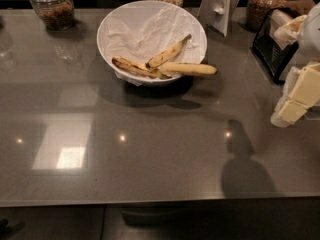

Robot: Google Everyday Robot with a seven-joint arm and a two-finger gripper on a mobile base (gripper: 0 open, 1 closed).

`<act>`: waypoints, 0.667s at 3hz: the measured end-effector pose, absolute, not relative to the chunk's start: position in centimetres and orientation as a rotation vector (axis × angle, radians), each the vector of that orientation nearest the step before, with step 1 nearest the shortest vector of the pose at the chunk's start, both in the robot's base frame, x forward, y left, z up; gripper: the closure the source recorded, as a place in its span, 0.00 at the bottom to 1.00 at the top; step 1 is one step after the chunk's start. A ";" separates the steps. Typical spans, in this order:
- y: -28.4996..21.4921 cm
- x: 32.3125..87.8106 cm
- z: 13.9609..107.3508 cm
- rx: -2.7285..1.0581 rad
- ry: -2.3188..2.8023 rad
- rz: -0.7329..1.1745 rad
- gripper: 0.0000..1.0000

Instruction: Pick banana from white bowl

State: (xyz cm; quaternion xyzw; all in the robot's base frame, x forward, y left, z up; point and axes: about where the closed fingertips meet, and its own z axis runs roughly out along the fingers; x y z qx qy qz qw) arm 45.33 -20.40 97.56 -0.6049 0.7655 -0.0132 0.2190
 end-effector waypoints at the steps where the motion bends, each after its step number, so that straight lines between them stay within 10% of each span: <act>1: -18.0 47.9 97.7 -1.606 1.969 0.096 0.00; 2: -14.9 50.7 97.8 -1.579 1.815 0.226 0.00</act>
Offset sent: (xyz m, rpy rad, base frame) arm 0.0851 0.0851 0.0065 0.4992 -0.1709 0.2262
